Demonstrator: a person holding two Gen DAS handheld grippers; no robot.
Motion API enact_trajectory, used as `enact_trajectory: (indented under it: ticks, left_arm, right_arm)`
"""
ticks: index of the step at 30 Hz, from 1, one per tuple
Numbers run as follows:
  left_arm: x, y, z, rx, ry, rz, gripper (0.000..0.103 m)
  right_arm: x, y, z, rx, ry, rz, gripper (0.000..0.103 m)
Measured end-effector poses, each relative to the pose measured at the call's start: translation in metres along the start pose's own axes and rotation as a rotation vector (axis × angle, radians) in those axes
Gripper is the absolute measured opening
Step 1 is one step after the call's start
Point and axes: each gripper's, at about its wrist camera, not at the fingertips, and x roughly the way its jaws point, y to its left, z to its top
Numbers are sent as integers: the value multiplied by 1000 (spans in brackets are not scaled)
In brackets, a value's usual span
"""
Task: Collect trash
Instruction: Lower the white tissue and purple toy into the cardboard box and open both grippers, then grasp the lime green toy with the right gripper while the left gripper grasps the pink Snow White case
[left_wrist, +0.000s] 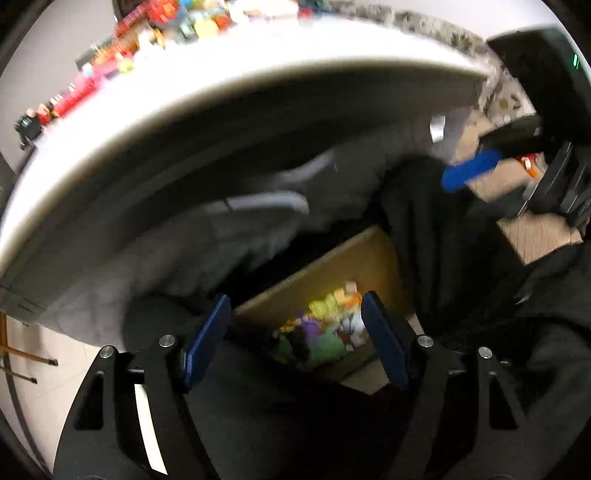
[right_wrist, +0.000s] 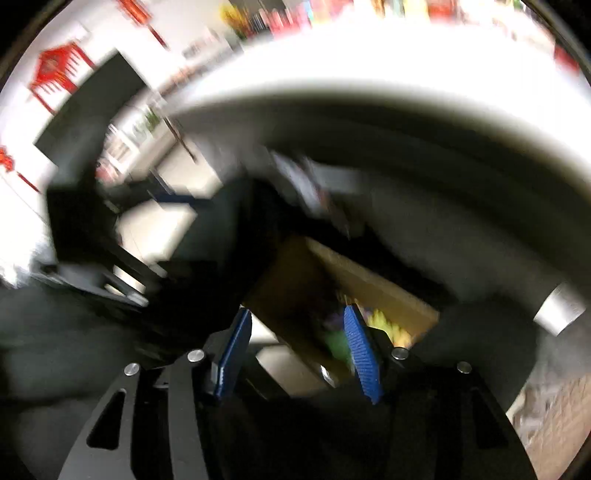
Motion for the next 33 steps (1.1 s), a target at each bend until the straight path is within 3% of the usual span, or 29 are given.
enact_trajectory:
  ticks: [3,6,9,12,15,18,20,21,23,27,33]
  left_arm:
    - [-33,22,15,-84,-125,-11,81]
    - [-68,45,33,-182,-254,32,82]
    - [-94,72,47,-273,-353,104,83]
    - [-103,94,58,-343,-389,164,84]
    - [-105,125,72,-437,-380,201,84]
    - [-103,141,81,-488,-379,214,84]
    - [-100,156,91,-513,-370,228,84]
    - [-93,164,100,-524,-361,241,84]
    - [-83,177,114,-545,-341,264,84]
    - [-55,207,155,-573,-304,300,84]
    - [8,245,207,-570,-156,353,84]
  right_arm:
    - [-31,12,55,-32,-162,-9,61]
    - [-17,18,130,-67,-219,-140,62]
    - [32,21,208,-149,-185,-228,60]
    - [89,13,266,-187,-108,-286,37]
    - [124,-4,301,-118,-65,-300,37]
    - [139,-12,306,-61,-34,-311,36]
    - [147,-17,307,-64,-8,-329,29]
    - [146,-17,306,-94,-11,-341,21]
    - [142,-18,304,-113,-2,-330,18]
    - [126,-32,291,-144,-12,-339,17]
    - [85,-67,252,-92,-35,-307,17]
